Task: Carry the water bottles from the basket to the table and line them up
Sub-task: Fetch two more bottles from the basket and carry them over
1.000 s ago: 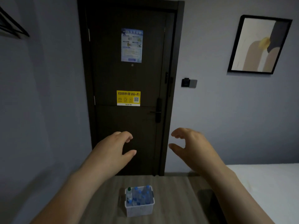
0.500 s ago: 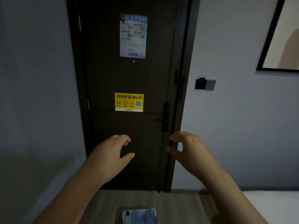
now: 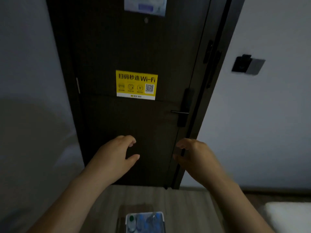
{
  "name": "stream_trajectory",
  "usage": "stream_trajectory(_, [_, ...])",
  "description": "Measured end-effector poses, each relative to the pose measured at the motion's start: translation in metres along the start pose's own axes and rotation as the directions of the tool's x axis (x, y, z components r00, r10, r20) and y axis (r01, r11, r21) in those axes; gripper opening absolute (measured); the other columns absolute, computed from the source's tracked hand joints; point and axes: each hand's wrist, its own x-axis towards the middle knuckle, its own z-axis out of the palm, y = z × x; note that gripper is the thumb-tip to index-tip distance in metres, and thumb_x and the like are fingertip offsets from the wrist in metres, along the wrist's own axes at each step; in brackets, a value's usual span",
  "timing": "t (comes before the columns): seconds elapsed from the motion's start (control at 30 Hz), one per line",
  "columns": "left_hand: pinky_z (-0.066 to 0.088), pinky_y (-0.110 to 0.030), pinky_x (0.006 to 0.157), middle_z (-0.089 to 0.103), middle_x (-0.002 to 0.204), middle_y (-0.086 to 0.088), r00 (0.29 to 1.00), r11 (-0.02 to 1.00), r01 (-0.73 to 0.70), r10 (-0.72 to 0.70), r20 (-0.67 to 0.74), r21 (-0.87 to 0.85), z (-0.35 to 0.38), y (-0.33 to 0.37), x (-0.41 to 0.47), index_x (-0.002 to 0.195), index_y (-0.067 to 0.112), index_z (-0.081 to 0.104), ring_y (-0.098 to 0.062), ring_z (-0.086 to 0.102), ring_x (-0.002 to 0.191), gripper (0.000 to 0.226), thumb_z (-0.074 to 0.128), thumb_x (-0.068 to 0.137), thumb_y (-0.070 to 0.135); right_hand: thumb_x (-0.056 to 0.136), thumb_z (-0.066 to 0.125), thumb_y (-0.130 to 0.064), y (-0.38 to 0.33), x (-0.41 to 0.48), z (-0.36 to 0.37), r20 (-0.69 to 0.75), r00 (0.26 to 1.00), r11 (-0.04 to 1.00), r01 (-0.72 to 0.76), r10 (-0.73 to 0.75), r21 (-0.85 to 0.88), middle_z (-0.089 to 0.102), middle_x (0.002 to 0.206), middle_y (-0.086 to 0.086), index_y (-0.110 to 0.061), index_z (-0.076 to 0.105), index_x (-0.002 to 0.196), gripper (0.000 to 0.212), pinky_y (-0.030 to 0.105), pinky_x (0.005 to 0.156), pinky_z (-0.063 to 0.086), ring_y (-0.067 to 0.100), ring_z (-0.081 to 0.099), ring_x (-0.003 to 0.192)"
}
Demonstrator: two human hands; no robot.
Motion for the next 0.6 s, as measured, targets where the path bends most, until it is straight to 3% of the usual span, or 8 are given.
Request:
stream_trajectory(0.23, [0.049, -0.030, 0.095, 0.047, 0.131, 0.010, 0.981, 0.995, 0.096, -0.090, 0.174, -0.023, 0.061, -0.066, 0.075, 0.132, 0.029, 0.044, -0.006, 0.049, 0.116, 0.045, 0.059, 0.090, 0.032, 0.090, 0.060, -0.031, 0.032, 0.068, 0.093, 0.185, 0.978, 0.995, -0.097, 0.095, 0.004, 0.060, 0.112, -0.006, -0.028, 0.055, 0.120, 0.031, 0.007, 0.066, 0.039, 0.001, 0.052, 0.082])
stream_trajectory(0.37, [0.046, -0.027, 0.093, 0.047, 0.132, 0.009, 0.957, 0.989, 0.143, -0.132, 0.260, -0.024, 0.108, -0.102, 0.095, 0.129, 0.029, 0.045, -0.007, 0.048, 0.117, 0.042, 0.059, 0.090, 0.032, 0.091, 0.058, -0.030, 0.051, 0.088, 0.139, 0.272, 0.957, 0.994, -0.105, 0.102, -0.003, 0.061, 0.113, -0.005, -0.027, 0.057, 0.116, 0.026, 0.013, 0.077, 0.043, 0.002, 0.052, 0.088])
stream_trajectory(0.47, [0.040, -0.021, 0.083, 0.049, 0.129, 0.010, 0.935, 0.986, 0.164, -0.154, 0.319, -0.006, 0.147, -0.126, 0.102, 0.127, 0.029, 0.045, -0.007, 0.050, 0.112, 0.038, 0.057, 0.091, 0.033, 0.090, 0.059, -0.032, 0.069, 0.096, 0.178, 0.313, 0.943, 0.994, -0.111, 0.110, -0.013, 0.058, 0.120, -0.005, -0.027, 0.054, 0.123, 0.033, 0.018, 0.086, 0.047, 0.004, 0.054, 0.098])
stream_trajectory(0.6, [0.040, -0.024, 0.094, 0.050, 0.132, 0.003, 0.908, 0.979, 0.201, -0.193, 0.372, 0.016, 0.209, -0.155, 0.106, 0.130, 0.021, 0.046, -0.012, 0.051, 0.115, 0.041, 0.056, 0.092, 0.031, 0.091, 0.057, -0.034, 0.100, 0.101, 0.233, 0.372, 0.920, 0.992, -0.119, 0.124, -0.038, 0.056, 0.126, -0.006, -0.027, 0.051, 0.127, 0.037, 0.019, 0.092, 0.045, 0.007, 0.055, 0.110])
